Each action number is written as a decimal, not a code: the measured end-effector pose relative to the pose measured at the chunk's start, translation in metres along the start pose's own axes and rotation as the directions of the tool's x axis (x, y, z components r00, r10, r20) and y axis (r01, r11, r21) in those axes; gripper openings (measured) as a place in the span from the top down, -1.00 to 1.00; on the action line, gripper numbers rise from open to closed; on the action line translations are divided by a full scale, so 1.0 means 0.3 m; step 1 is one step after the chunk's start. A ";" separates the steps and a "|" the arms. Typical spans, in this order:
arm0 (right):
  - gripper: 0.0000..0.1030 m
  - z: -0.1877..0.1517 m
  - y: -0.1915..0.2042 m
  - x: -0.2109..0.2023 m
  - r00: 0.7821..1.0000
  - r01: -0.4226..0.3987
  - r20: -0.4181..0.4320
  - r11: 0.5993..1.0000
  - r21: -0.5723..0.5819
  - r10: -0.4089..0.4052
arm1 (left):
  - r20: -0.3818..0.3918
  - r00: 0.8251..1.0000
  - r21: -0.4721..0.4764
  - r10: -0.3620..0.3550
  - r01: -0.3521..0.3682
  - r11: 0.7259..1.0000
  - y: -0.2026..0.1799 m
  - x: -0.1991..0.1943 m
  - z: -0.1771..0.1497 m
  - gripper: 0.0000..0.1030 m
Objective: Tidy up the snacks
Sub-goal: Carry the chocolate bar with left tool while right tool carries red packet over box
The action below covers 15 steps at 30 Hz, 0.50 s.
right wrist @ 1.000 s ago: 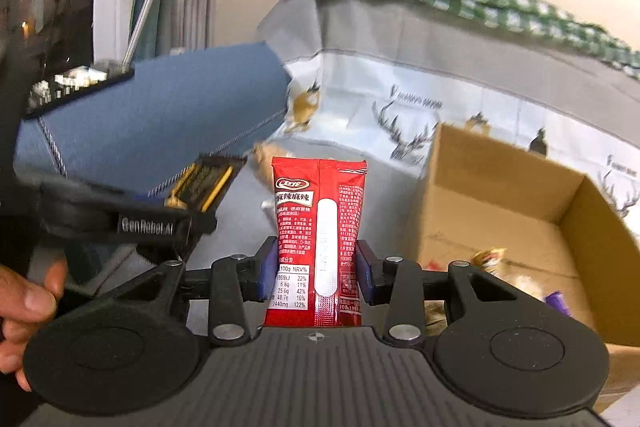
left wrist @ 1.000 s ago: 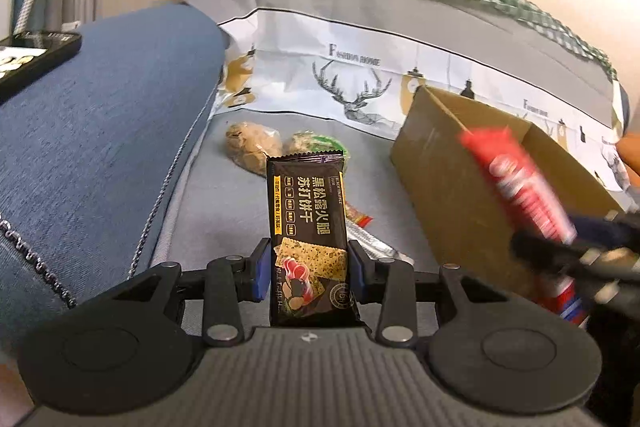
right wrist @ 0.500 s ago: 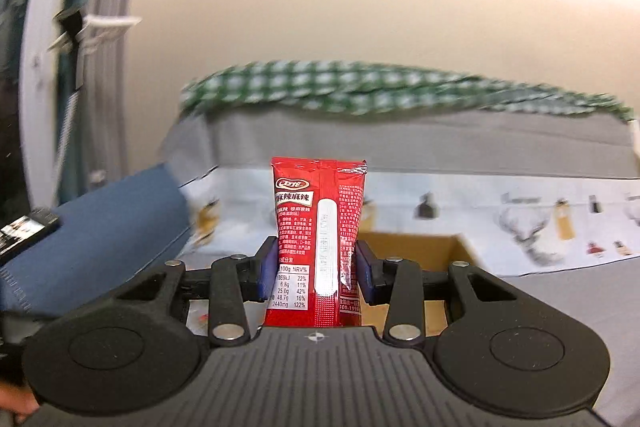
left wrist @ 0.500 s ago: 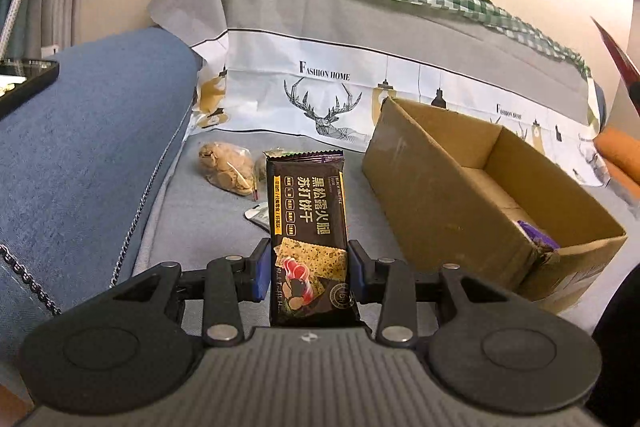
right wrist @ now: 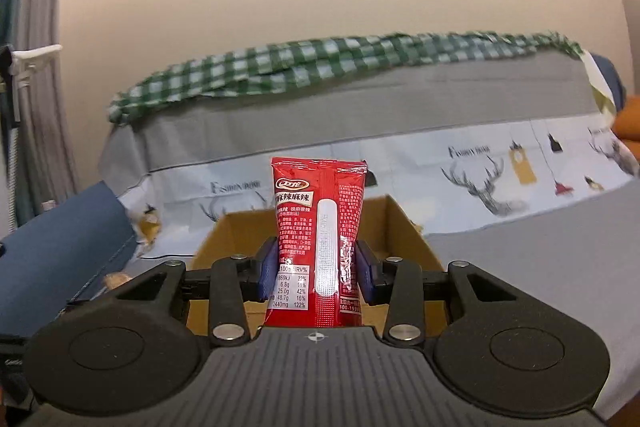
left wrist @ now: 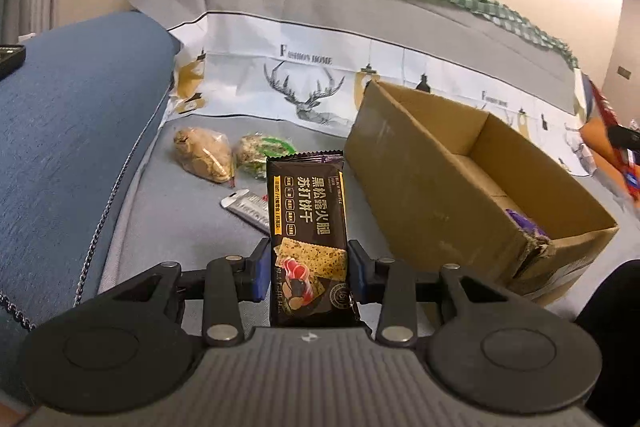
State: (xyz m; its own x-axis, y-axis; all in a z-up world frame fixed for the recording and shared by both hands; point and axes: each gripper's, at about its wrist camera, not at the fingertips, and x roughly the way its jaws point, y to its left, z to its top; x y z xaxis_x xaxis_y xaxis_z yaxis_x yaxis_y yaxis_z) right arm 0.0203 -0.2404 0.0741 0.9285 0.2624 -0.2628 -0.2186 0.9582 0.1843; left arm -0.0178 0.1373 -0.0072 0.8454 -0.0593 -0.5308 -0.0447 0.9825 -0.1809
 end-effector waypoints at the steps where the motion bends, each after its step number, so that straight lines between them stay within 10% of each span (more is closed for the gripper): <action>1: 0.20 0.000 0.003 0.008 1.000 -0.003 0.001 1.000 0.015 0.003 | 0.014 1.000 -0.001 -0.001 0.001 1.000 0.005 -0.012 -0.003 0.17; 15: 0.20 0.003 -0.073 0.072 0.998 -0.049 0.029 0.999 0.005 0.049 | 0.017 0.998 0.043 0.063 -0.064 0.997 -0.057 -0.027 0.012 0.17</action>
State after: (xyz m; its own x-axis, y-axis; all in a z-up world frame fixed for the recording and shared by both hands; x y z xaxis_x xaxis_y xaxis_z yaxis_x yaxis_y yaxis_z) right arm 0.0454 -0.2557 0.0653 0.9251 0.3054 -0.2255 -0.2624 0.9437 0.2013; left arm -0.0220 0.1215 0.0033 0.8497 0.0061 -0.5272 -0.0757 0.9910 -0.1105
